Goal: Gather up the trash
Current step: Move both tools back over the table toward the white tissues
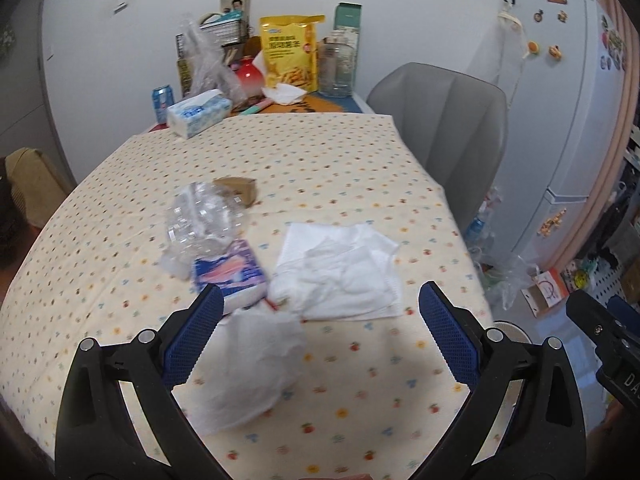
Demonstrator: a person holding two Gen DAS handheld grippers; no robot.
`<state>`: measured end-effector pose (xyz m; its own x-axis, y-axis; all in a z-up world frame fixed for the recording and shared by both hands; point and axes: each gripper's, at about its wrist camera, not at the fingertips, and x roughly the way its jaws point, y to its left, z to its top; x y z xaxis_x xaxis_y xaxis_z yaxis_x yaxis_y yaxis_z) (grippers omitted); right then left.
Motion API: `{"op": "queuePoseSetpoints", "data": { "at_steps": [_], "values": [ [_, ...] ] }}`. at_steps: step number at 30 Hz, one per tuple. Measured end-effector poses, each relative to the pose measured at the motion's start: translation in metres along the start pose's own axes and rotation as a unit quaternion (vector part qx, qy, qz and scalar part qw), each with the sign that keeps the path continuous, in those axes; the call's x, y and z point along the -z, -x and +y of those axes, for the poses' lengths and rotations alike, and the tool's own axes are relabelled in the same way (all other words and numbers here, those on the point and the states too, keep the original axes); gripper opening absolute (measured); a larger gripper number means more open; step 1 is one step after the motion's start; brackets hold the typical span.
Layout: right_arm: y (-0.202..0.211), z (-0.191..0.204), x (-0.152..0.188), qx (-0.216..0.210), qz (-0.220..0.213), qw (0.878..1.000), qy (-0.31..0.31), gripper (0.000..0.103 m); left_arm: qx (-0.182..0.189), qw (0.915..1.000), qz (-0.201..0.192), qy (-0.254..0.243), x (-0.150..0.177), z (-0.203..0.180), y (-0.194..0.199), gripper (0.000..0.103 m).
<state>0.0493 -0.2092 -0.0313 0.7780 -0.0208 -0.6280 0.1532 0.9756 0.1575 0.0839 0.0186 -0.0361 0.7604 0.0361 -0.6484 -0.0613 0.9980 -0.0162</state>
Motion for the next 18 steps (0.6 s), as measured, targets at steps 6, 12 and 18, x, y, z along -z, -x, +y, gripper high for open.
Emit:
{"op": "queuePoseSetpoints", "data": {
  "at_steps": [6, 12, 18],
  "values": [
    [0.002, 0.028, 0.008, -0.019, 0.005, 0.999, 0.031, 0.092, -0.020, 0.9996, 0.005, 0.018, 0.013, 0.030, 0.005, 0.097],
    [0.003, 0.052, 0.021, -0.024, 0.013, 0.998, 0.054, 0.092, -0.031, 0.9985, 0.021, 0.041, 0.033, 0.061, 0.006, 0.097],
    [0.005, 0.066, 0.030, -0.026, 0.020, 0.997, 0.070, 0.092, -0.027, 0.9975, 0.028, 0.059, 0.041, 0.082, 0.003, 0.097]
  ]
}}
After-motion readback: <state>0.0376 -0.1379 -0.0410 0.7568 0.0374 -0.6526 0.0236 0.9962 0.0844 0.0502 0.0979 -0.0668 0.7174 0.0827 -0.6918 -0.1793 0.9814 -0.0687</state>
